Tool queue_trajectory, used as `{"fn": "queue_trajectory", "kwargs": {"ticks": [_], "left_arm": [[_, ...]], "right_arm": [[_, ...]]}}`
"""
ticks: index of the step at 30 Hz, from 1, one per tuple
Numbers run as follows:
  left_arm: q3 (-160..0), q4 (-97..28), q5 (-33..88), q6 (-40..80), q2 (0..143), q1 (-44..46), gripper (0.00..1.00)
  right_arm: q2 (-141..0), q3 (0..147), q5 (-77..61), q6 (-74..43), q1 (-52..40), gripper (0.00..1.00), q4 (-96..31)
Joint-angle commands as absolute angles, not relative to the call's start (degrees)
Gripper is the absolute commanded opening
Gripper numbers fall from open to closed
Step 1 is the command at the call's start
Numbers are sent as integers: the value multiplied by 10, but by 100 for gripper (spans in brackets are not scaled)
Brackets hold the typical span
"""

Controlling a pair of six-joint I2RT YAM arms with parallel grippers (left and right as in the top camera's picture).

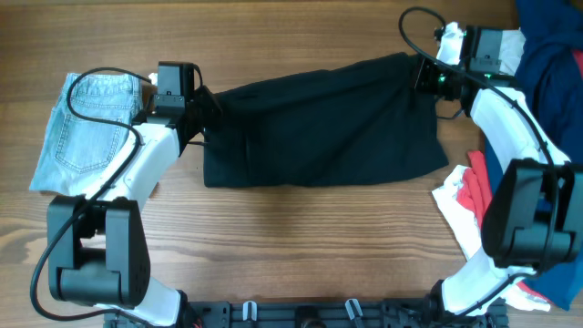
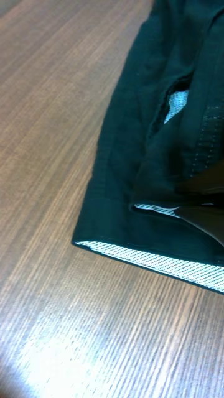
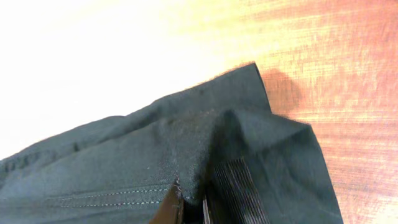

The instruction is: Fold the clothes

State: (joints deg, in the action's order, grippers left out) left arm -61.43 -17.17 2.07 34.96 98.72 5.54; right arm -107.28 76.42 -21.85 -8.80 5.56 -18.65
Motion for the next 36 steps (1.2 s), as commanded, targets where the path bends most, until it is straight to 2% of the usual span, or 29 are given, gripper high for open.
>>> {"fn": "queue_trajectory", "kwargs": {"ticks": [1,3,8,10,13,14,15,16,18,20,25,28,31,36], "left_arm": [[-612,-189,-16,365,981,36,4],[-612,-187,-17,365,981,36,4],[-612,-187,-69,387,981,36,4],[-612,-175,-83,411,983,36,4],[-612,-159,-82,410,984,36,4],[-612,-159,-82,410,984,36,7],[-612,-159,-83,410,984,36,16],[-612,-160,-83,410,984,36,20],[-612,-162,-85,408,984,36,39],[-612,-167,-91,407,984,36,44],[-612,-201,-104,406,979,36,46],[-612,-232,-20,373,959,40,45],[-612,-301,55,373,947,53,46],[-607,-368,62,373,962,91,49]], "right_arm": [[-1063,768,-170,-90,66,4,-161],[-1063,768,-170,-90,56,11,-129],[-1071,768,-133,-92,31,16,-90],[-1084,768,-129,-92,30,36,-82],[-1102,768,-129,-96,31,51,-89],[-1103,768,-128,-95,31,61,-100],[-1103,768,-124,-93,31,67,-113],[-1103,768,-122,-90,32,67,-123],[-1103,768,-115,-90,36,68,-156],[-1103,768,-116,-90,41,70,-197],[-1103,768,-96,-95,58,72,-291],[-1103,768,-89,-119,74,73,-357],[-1103,764,-141,-64,77,74,-400],[-1103,753,-149,-16,69,75,-415]]}}
